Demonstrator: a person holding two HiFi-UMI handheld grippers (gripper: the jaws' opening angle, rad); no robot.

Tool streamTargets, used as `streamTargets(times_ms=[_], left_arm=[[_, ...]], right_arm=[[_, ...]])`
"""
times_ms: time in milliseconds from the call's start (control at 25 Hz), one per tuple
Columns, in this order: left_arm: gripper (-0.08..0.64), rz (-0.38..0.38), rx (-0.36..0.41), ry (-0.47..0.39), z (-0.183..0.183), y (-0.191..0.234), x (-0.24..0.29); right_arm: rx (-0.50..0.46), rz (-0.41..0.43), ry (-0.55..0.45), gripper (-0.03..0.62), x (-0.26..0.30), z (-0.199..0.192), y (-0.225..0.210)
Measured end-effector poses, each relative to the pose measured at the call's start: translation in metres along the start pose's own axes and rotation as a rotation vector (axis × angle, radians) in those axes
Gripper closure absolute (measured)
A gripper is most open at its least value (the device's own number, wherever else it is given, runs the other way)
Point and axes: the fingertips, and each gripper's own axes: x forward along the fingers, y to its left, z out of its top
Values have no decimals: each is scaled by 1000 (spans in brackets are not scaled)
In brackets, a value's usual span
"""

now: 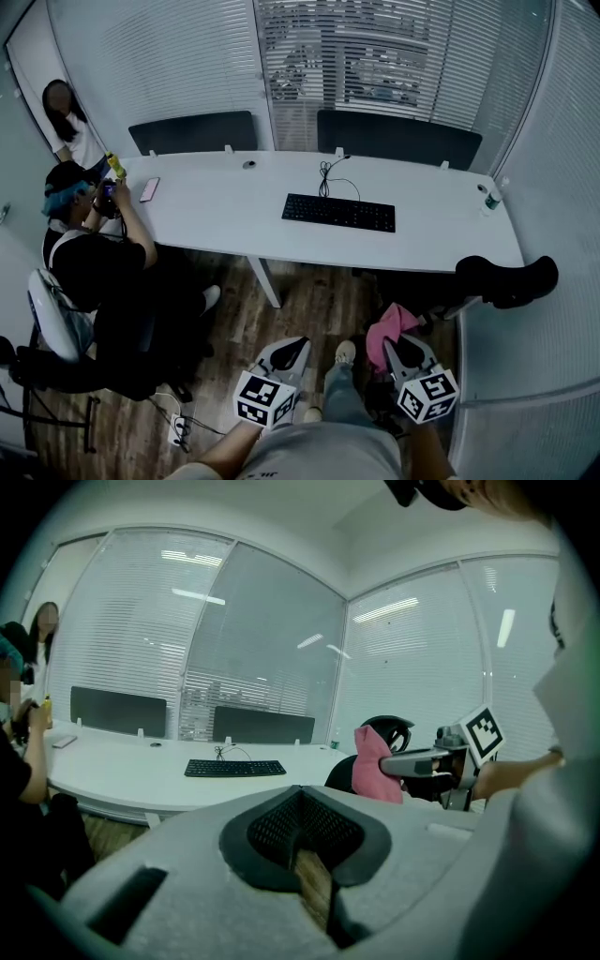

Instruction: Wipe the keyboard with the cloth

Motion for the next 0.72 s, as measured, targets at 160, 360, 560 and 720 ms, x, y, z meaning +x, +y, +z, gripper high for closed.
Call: streamTargets(times_ms=[160,360,560,720], left_arm=[[549,4,5,5,5,14,27],[549,11,-1,10,18,41,69],[549,17,-16,9,39,64,118],[549,35,-13,3,58,83,155]], right_arm=[[4,3,-5,529,23,4,-21],[3,9,-9,529,64,20,-50],[2,18,-10,529,104,41,-86],[6,37,-10,529,138,58,-116]])
